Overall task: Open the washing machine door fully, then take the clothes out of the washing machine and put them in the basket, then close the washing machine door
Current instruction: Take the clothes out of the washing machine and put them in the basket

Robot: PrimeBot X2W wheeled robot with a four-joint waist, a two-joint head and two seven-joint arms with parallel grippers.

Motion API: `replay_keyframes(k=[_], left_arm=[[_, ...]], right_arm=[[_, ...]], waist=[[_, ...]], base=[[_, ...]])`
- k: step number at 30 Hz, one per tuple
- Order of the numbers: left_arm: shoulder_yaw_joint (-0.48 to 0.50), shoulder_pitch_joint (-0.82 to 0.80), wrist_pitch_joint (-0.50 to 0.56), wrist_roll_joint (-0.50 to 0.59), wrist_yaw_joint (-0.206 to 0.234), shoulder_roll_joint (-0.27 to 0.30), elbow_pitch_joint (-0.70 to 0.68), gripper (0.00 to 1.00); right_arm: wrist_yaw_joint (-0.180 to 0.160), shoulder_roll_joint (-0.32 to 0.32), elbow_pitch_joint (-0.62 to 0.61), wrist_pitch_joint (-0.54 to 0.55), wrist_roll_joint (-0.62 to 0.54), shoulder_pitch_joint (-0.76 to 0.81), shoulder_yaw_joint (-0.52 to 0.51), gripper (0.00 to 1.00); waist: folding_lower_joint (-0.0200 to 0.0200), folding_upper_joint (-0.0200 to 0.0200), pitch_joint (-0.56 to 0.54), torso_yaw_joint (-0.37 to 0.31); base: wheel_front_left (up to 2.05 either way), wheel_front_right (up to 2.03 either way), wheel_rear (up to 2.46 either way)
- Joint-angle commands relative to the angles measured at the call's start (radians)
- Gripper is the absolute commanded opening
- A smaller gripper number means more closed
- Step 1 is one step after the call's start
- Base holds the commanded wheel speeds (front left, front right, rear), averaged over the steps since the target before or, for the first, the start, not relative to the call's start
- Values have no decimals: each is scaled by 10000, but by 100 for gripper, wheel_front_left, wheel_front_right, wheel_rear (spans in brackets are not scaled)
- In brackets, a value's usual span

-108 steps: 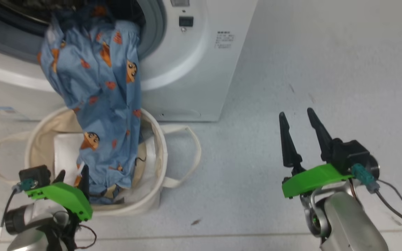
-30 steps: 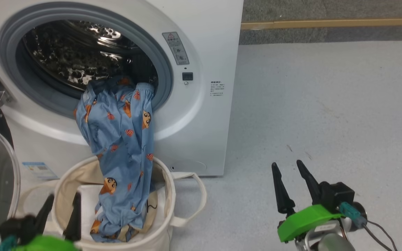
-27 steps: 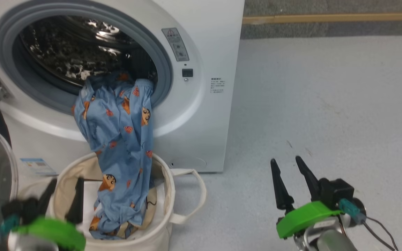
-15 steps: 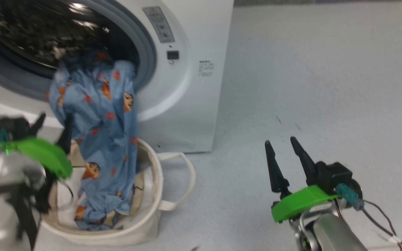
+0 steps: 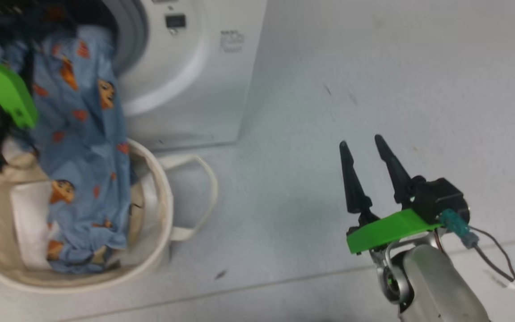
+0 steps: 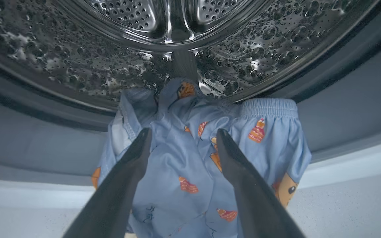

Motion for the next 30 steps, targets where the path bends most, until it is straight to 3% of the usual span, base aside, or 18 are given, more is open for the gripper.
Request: replay_keyframes(k=[1,7,19,20,21,30], left_arm=[[150,-743,127,23,-52,646,-6,100],[144,-2131,1134,-182,-54,654,1067,100],[-263,-3455,2102,65,337,668,1567,100],[-289,-3460,2146,67,338,652,1586,95],[-304,-3455,2164,57,326,638,1601,0],[-216,-3104,1498,-437,20,367,1656,0]], right_arm=[[6,70,-422,-51,-39,-184,92,100],[6,70,-811,-51,-105,-296,-135,100],[6,70,-1103,-51,-250,-319,-376,100],[6,70,-1116,-51,-248,-309,-401,100],[6,70,-1127,-51,-245,-293,-432,100],[6,70,-1046,-51,-381,-202,-643,100]], waist=[[-1,0,770,-375],[-1,0,1582,-496],[-1,0,2407,-361],[-1,0,2421,-350],[-1,0,2430,-334],[-1,0,2154,-34]], base=[[0,0,0],[0,0,0],[0,0,0],[0,0,0],[0,0,0],[0,0,0]])
